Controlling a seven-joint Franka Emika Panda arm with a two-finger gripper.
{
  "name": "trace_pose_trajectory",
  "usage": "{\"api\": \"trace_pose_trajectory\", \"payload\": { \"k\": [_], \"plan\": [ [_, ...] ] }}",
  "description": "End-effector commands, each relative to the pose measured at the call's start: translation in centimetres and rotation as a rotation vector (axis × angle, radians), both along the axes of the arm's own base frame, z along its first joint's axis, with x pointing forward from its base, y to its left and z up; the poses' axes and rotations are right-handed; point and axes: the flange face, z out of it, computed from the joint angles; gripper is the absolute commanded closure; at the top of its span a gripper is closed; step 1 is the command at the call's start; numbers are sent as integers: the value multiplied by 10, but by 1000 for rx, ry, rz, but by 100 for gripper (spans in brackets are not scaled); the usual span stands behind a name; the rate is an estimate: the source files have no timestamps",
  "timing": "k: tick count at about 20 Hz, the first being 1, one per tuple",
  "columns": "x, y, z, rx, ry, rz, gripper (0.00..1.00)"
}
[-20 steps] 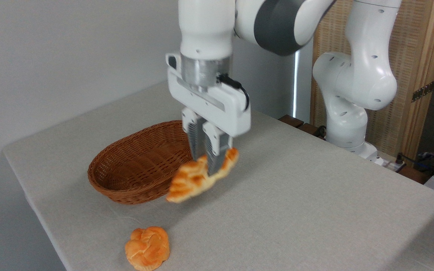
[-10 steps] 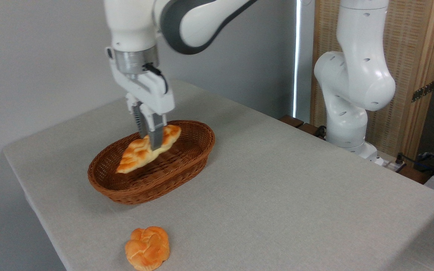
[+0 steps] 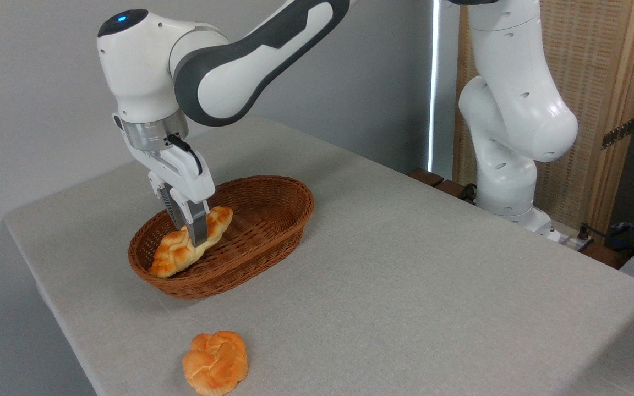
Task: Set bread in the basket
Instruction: 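Lower the loaf into the basket and open the gripper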
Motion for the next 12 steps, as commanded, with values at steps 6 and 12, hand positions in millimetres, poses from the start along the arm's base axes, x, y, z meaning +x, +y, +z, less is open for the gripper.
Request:
{"api": "trace_pose_trajectory", "payload": {
  "k": [6, 12],
  "plan": [
    [0, 5, 10, 30, -6, 1, 0],
    [-4, 9, 12, 66, 10, -22, 0]
  ]
}}
